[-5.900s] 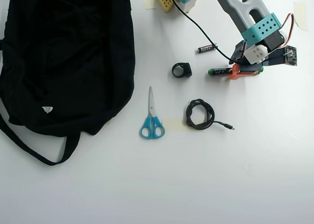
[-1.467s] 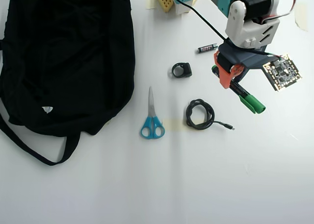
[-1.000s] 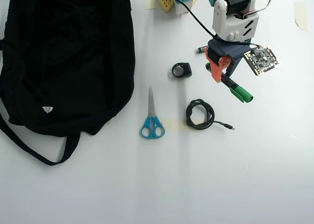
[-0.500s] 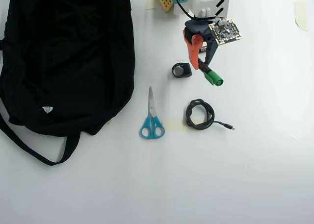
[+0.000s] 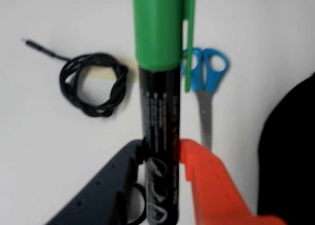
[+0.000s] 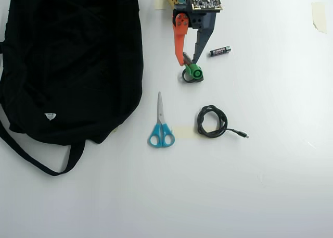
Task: Put the green marker into the black bag
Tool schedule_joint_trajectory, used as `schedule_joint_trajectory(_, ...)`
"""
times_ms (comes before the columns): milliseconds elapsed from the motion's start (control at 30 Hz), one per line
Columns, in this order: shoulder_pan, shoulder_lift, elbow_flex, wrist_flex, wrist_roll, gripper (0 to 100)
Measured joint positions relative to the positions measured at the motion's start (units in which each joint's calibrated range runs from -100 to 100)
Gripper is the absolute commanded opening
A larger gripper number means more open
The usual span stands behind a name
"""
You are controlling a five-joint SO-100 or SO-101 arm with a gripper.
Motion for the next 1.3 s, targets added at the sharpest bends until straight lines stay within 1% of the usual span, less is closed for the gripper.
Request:
schedule_joint_trajectory(333, 7.6, -0.4, 0.0, 0.0, 0.0, 2)
schedule_joint_trajectory(467, 13.2, -0.4, 0.0, -0.3, -0.2, 2)
schedule_joint_trajectory(567, 15.6, -0.4, 0.0, -1.8, -0.2, 2)
schedule_joint_trajectory(800, 25.4, -0.4, 0.0, -7.5, -0.3, 2)
schedule_joint_trajectory(1000, 34.4, -0.4, 0.0, -8.8, -0.2, 2)
schedule_joint_trajectory(1067, 38.4, -0.4, 1.4, -9.3, -0.3, 2)
schedule_joint_trajectory(1167, 41.6, -0.4, 2.8, -10.7, -0.3, 2)
schedule_joint_trajectory(1300, 48.7, -0.4, 7.3, -15.8, -0.3, 2)
